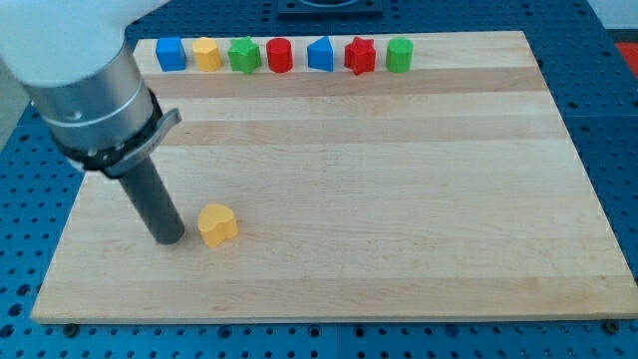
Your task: Push the yellow heart towards top right
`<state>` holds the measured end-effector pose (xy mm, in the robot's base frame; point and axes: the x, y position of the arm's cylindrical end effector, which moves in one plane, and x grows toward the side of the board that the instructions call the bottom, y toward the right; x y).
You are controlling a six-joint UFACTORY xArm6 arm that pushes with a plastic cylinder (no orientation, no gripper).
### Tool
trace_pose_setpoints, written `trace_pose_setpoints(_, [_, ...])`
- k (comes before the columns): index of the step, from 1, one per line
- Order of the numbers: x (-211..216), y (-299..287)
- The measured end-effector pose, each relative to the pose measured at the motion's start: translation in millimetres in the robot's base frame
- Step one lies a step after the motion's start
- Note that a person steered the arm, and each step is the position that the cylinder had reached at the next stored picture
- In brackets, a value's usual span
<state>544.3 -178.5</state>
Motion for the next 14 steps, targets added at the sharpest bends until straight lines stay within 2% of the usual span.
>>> trace_pose_setpoints(2, [-1,30])
trace_pose_setpoints(7, [-81,150])
trace_pose_setpoints(10, [-86,229])
trace_pose_setpoints(14, [-118,267])
